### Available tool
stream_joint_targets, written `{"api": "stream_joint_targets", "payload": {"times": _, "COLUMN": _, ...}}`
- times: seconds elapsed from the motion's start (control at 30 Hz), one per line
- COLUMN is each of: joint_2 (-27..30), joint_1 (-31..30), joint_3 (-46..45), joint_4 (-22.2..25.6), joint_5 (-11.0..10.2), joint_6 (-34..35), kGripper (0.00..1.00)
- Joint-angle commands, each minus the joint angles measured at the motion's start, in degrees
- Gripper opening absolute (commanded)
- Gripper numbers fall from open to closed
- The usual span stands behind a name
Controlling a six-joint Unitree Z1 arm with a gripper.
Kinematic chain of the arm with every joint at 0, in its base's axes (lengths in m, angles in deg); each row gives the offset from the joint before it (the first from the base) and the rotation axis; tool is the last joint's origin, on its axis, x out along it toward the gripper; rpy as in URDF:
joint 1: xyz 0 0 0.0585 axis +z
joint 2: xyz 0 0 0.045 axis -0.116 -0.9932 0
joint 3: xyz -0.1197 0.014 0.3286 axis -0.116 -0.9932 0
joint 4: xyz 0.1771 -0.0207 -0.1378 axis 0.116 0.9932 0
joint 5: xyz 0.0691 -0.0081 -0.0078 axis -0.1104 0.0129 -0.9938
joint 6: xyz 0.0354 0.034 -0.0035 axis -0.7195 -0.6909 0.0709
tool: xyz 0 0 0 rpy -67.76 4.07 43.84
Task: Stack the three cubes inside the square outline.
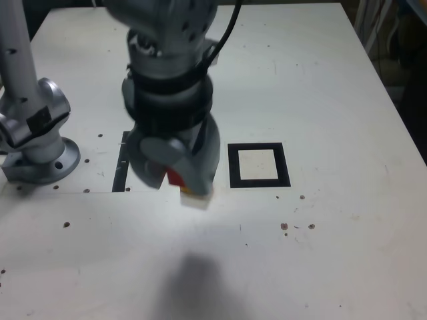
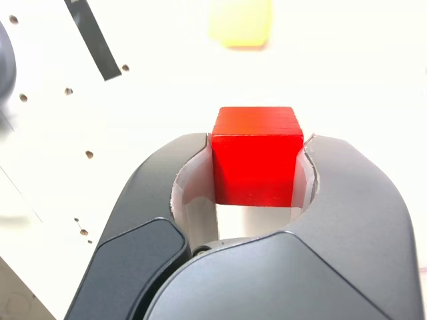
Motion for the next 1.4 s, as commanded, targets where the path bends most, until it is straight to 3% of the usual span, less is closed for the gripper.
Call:
{"api": "stream_joint_targets", "payload": {"times": 0.0, "joint_2": -0.21, "joint_1": 2.53, "joint_3": 1.24, "joint_4": 1.17, "joint_5": -0.34, "joint_6": -1.66, "kGripper": 0.21}}
{"api": "stream_joint_targets", "payload": {"times": 0.27, "joint_2": -4.74, "joint_1": 12.61, "joint_3": 4.41, "joint_4": 1.07, "joint_5": -0.02, "joint_6": -8.57, "kGripper": 0.21}}
{"api": "stream_joint_targets", "payload": {"times": 0.6, "joint_2": -11.69, "joint_1": 17.93, "joint_3": 10.03, "joint_4": -0.47, "joint_5": 1.30, "joint_6": -11.04, "kGripper": 0.22}}
{"api": "stream_joint_targets", "payload": {"times": 0.87, "joint_2": -15.02, "joint_1": 22.77, "joint_3": 5.01, "joint_4": -8.46, "joint_5": 4.74, "joint_6": -15.46, "kGripper": 0.24}}
{"api": "stream_joint_targets", "payload": {"times": 1.37, "joint_2": -13.95, "joint_1": 26.03, "joint_3": 0.97, "joint_4": -12.82, "joint_5": 2.68, "joint_6": -17.05, "kGripper": 0.24}}
